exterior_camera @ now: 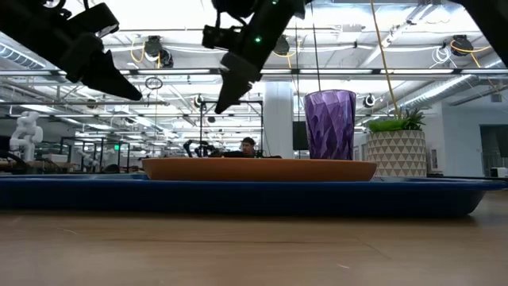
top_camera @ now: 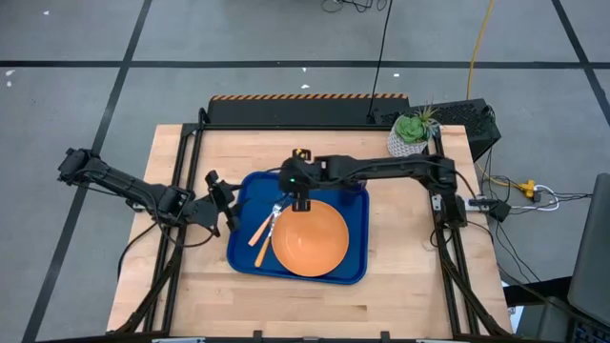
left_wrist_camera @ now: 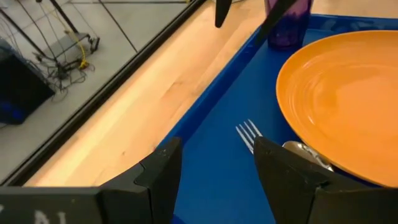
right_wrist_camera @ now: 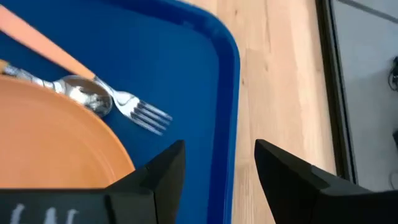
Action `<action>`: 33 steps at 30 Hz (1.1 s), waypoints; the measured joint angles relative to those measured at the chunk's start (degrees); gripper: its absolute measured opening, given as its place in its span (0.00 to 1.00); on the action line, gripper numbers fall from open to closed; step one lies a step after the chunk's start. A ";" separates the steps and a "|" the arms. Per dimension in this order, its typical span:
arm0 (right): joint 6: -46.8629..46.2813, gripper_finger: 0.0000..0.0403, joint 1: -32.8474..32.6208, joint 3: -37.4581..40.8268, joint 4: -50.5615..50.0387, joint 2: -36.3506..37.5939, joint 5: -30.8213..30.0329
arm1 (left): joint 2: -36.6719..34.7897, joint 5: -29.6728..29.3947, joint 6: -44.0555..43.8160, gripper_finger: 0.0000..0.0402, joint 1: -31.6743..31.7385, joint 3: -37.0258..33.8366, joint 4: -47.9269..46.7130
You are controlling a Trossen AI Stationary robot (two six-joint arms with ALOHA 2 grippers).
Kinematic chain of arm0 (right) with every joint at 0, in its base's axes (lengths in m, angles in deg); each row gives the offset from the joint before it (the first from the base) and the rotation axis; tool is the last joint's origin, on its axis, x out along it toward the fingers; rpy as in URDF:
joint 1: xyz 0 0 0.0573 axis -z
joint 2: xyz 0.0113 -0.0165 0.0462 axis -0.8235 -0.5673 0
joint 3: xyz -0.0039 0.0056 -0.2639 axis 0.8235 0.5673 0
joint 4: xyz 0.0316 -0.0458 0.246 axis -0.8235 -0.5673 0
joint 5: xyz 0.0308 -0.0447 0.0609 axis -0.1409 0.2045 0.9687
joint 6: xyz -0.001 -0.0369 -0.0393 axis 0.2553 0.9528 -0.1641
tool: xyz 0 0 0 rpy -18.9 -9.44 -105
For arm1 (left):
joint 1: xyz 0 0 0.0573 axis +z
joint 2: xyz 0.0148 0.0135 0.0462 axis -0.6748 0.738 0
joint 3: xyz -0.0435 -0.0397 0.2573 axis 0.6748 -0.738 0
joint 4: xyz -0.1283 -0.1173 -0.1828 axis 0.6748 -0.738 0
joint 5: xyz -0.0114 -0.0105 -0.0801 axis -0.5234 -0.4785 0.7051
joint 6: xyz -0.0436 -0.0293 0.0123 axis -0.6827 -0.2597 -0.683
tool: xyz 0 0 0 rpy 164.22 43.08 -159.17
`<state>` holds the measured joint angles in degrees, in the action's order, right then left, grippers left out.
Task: Pick and place plate/cup/fork/spoon on tray
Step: Put the orange fork on the blue serving tray to the left of the yellow spoon
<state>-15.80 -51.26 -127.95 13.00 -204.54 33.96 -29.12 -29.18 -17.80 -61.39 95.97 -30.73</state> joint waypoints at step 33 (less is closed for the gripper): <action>-4.80 0.46 2.12 -4.53 1.98 -7.01 4.52 | 6.75 18.05 17.43 0.50 6.62 -2.67 5.27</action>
<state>-20.60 -49.13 -132.48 14.98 -211.54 38.48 -22.37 -11.13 -0.37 -54.77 93.30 -25.45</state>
